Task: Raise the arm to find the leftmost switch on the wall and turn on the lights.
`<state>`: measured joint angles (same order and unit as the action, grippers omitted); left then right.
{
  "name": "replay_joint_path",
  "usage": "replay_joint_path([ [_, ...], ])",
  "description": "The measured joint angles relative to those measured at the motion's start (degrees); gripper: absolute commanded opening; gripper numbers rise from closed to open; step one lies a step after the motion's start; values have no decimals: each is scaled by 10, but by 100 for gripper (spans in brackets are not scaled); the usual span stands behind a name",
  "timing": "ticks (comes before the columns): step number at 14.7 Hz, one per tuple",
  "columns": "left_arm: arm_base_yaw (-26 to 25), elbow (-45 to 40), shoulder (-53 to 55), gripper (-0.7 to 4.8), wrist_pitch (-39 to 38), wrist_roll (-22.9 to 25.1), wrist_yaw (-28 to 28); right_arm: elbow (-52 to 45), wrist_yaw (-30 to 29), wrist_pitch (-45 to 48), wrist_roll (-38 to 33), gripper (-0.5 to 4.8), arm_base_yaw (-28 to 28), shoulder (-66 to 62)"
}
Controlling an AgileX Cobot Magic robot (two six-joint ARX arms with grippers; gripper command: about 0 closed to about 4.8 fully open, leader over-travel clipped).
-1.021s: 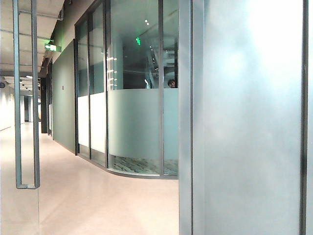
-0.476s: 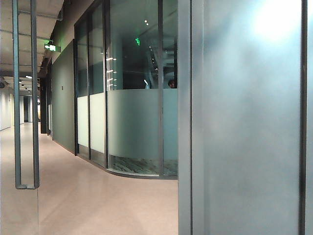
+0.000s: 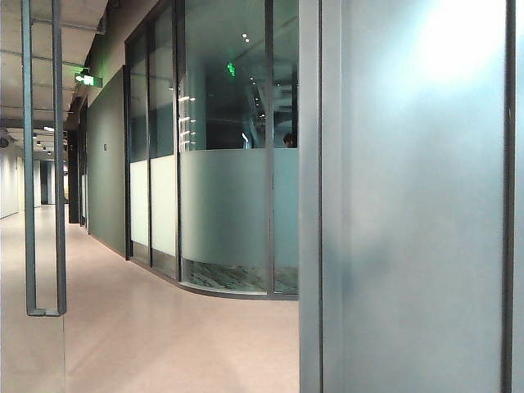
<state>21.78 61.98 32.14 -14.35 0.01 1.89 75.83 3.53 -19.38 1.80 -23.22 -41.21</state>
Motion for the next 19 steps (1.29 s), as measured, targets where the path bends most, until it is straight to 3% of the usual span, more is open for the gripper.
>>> replay_joint_path([
  [3, 0, -125, -98, -5, -9, 0, -5, -156, 26, 30, -2, -1, 0, 93],
  [7, 0, -169, -137, -5, -28, 0, -6, -292, 42, 30, -2, -1, 0, 173],
  [12, 0, -169, -138, -5, -79, 0, -6, -303, 42, 32, -2, -1, 0, 194],
  [19, 0, -169, -138, -5, -79, 0, -6, -303, 42, 32, -2, -1, 0, 194],
])
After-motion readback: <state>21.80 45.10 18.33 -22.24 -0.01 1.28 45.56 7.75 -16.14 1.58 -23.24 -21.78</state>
